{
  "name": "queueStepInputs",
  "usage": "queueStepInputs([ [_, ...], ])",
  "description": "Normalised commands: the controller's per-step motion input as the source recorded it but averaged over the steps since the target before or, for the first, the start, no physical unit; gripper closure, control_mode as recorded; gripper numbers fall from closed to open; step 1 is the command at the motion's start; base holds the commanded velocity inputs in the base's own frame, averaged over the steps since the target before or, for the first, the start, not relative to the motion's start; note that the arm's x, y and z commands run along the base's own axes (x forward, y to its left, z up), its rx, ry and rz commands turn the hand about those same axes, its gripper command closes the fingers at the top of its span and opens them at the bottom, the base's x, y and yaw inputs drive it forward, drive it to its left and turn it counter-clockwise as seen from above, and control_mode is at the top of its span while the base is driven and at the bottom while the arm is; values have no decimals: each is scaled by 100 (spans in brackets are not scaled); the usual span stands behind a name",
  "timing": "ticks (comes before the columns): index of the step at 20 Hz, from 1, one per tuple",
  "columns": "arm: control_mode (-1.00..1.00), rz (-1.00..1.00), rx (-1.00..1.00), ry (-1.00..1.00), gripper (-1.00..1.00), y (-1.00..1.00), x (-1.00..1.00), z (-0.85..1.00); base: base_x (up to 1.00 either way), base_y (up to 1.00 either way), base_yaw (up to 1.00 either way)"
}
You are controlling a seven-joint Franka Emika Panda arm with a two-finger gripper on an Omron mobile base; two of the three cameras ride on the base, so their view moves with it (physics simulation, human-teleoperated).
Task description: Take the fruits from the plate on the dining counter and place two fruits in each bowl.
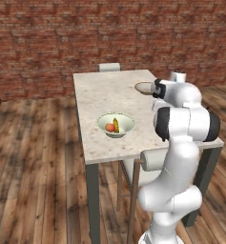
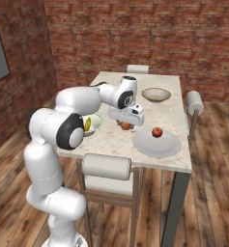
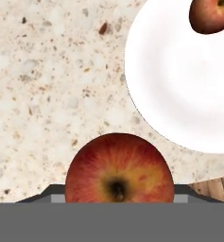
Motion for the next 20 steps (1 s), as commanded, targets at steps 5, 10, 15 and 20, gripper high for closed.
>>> queueStepInputs([
  [5,-100,6,0,3,100,84,-39,39,0,0,0],
  [10,-100,6,0,1,100,88,-44,35,0,0,0],
  [15,-100,3,0,1,100,44,-37,22,0,0,0],
  [20,-100,0,0,0,100,5,-14,0,0,0,0],
])
